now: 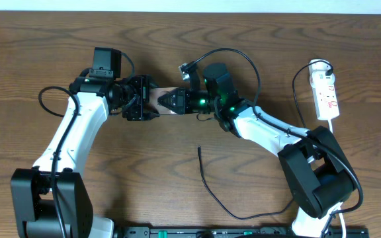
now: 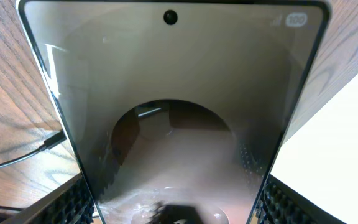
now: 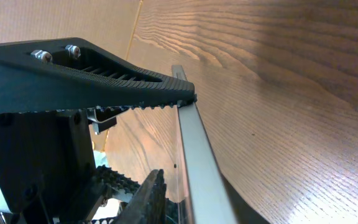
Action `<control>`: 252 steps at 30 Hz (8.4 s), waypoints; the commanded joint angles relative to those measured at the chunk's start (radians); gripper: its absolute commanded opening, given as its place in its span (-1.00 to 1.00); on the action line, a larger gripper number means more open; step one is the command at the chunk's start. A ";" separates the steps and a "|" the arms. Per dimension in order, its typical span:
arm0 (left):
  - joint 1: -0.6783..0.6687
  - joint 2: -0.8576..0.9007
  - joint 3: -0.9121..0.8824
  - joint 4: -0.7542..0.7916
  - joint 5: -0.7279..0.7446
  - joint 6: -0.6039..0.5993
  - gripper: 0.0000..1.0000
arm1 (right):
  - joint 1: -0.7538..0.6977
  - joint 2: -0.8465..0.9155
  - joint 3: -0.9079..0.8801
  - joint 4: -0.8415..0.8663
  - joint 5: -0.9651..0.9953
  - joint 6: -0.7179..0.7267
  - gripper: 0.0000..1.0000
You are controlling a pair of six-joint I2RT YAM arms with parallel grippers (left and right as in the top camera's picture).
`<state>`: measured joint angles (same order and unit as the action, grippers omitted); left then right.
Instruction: Plug charger to phone and switch on socket
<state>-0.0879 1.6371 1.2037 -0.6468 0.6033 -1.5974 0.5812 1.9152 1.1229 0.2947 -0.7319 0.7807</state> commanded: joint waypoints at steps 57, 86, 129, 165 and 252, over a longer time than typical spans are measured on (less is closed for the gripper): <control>0.165 -0.003 0.004 0.446 0.262 0.613 0.80 | -0.245 -0.005 0.008 0.141 0.027 0.843 -0.98; 0.031 -0.002 0.004 0.716 -0.205 0.305 0.76 | 0.018 -0.005 0.008 0.532 0.472 1.202 -0.97; 0.031 0.009 0.004 0.735 -0.132 0.347 -0.74 | 0.070 -0.005 0.008 0.532 0.490 1.268 -0.97; 0.324 0.009 0.004 0.716 0.116 0.453 -0.85 | -0.029 -0.005 0.007 0.532 0.312 1.182 0.99; 0.547 0.009 0.004 0.843 0.967 0.752 -0.85 | 0.241 0.230 0.404 -1.411 0.670 0.072 0.47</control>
<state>0.4564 1.6474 1.2030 0.1909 1.5433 -0.8585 0.8139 2.1490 1.5360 -1.1275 -0.0772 0.8406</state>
